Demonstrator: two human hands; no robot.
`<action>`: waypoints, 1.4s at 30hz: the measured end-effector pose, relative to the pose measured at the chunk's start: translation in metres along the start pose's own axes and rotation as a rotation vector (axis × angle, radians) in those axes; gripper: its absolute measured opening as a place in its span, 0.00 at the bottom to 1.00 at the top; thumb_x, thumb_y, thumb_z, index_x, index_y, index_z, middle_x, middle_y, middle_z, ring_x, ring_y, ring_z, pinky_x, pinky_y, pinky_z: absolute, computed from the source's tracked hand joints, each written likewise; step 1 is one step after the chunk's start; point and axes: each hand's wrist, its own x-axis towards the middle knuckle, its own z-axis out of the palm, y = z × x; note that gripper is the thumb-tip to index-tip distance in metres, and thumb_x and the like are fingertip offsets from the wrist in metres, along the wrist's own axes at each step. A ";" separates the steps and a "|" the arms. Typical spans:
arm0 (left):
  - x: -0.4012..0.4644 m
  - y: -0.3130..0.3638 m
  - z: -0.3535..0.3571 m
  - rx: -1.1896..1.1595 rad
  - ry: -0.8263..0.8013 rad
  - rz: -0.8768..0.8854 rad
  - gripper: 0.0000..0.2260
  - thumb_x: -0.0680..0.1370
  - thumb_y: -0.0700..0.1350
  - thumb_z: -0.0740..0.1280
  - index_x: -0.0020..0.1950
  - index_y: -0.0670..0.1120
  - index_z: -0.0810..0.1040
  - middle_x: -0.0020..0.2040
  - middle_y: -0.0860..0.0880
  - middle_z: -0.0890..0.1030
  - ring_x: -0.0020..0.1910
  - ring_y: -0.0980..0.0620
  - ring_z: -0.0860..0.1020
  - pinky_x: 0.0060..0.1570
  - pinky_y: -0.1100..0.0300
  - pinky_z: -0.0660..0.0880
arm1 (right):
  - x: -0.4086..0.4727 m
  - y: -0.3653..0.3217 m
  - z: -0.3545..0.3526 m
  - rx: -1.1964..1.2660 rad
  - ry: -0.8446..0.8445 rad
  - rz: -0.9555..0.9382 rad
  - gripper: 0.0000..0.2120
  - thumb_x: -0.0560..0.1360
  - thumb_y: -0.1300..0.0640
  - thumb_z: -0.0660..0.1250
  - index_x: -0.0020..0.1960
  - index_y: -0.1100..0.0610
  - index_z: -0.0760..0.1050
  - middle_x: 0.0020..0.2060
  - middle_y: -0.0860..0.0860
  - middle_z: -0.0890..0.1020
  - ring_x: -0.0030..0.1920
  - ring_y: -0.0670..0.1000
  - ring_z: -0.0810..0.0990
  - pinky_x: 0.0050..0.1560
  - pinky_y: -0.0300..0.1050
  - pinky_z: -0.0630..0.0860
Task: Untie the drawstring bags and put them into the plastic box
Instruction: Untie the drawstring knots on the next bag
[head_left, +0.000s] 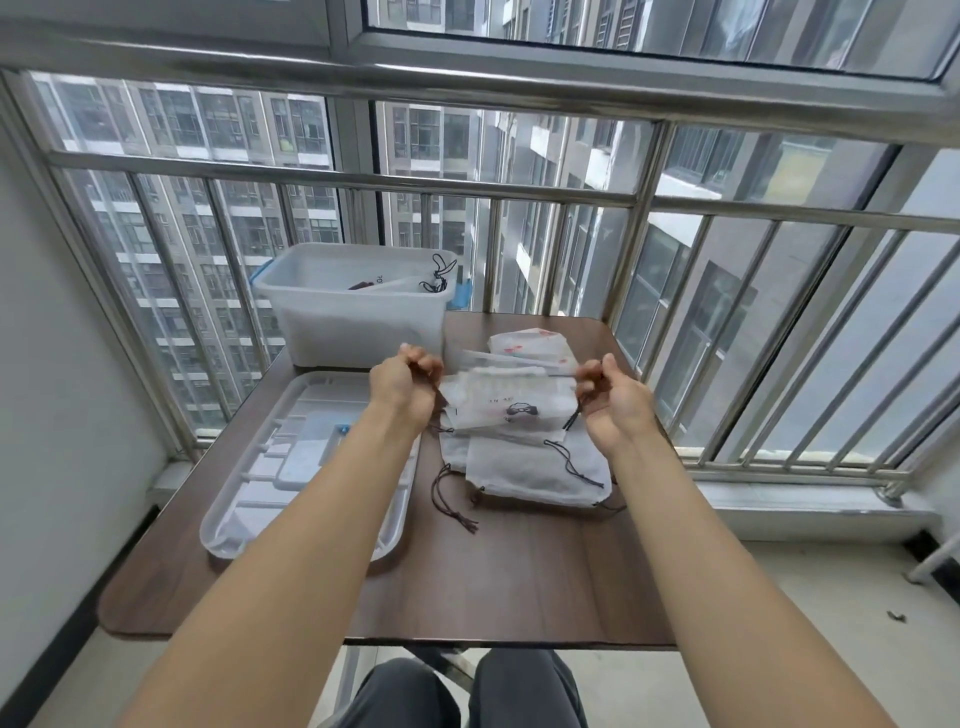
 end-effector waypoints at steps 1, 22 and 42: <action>-0.002 0.000 -0.001 0.286 -0.010 0.108 0.15 0.81 0.34 0.49 0.35 0.45 0.63 0.24 0.51 0.68 0.19 0.56 0.65 0.28 0.62 0.67 | 0.000 0.001 0.000 -0.155 -0.015 -0.053 0.12 0.81 0.61 0.54 0.39 0.59 0.66 0.27 0.51 0.74 0.23 0.44 0.72 0.21 0.32 0.64; -0.002 0.028 -0.018 2.368 -0.825 1.385 0.15 0.60 0.28 0.76 0.31 0.41 0.72 0.29 0.45 0.72 0.28 0.46 0.73 0.25 0.59 0.70 | 0.013 -0.004 -0.014 -2.177 -0.470 -0.909 0.07 0.77 0.63 0.64 0.40 0.62 0.70 0.36 0.58 0.77 0.36 0.55 0.72 0.38 0.47 0.69; -0.035 -0.009 -0.014 0.697 -0.317 -0.257 0.11 0.79 0.48 0.60 0.40 0.50 0.78 0.45 0.58 0.84 0.41 0.59 0.76 0.40 0.65 0.67 | -0.041 0.025 0.015 -0.445 -0.365 0.397 0.09 0.78 0.59 0.59 0.46 0.59 0.77 0.42 0.50 0.84 0.40 0.46 0.83 0.35 0.34 0.78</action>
